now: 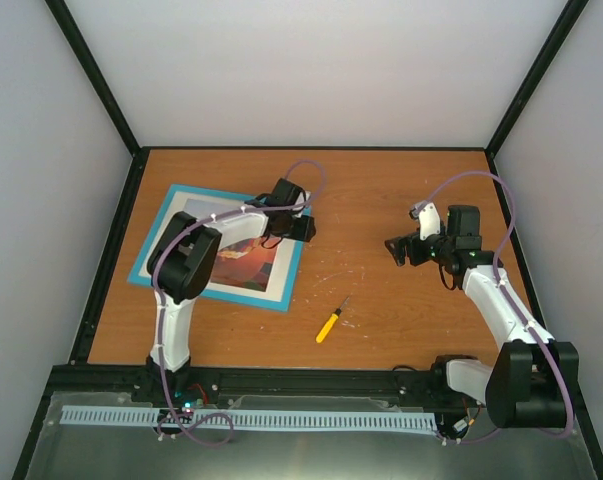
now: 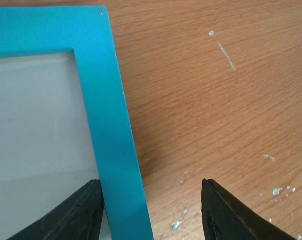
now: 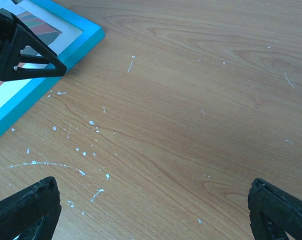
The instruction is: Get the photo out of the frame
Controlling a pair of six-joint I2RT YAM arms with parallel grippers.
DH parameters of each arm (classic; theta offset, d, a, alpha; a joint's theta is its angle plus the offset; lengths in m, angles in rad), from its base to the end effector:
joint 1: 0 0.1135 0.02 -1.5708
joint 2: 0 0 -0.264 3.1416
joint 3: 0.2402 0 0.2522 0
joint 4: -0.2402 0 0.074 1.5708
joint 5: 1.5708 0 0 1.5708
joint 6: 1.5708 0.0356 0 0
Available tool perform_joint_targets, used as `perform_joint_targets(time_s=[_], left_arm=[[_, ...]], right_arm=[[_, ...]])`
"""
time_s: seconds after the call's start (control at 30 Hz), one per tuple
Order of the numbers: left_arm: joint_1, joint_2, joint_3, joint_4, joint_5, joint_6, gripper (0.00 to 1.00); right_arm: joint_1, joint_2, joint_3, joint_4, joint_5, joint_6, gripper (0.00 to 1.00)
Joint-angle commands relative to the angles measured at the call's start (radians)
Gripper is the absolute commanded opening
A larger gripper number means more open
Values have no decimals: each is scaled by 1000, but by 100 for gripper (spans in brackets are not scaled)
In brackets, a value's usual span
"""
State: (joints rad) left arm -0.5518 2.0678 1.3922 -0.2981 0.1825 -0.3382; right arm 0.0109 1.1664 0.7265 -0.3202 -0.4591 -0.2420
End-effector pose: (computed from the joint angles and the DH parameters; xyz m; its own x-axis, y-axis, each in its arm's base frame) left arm 0.3678 -0.2340 0.1490 -0.8642 0.1489 -0.4806 0.3346 0.8834 -0.3281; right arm 0.2399 0.0184 0.2332 -0.5896 -0.2213 -0.7768 -0.4864 0.8651 0.1227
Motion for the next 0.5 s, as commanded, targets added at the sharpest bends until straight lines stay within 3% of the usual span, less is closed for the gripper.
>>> perform_joint_targets(time_s=[0.0, 0.27, 0.47], left_arm=[[-67, 58, 41, -44, -35, 53, 52], [-149, 103, 79, -49, -74, 117, 46], [-209, 108, 89, -16, -6, 187, 44]], right_arm=[[8, -18, 2, 17, 1, 12, 100], [6, -21, -1, 17, -7, 12, 100], [6, -16, -5, 17, -23, 9, 100]])
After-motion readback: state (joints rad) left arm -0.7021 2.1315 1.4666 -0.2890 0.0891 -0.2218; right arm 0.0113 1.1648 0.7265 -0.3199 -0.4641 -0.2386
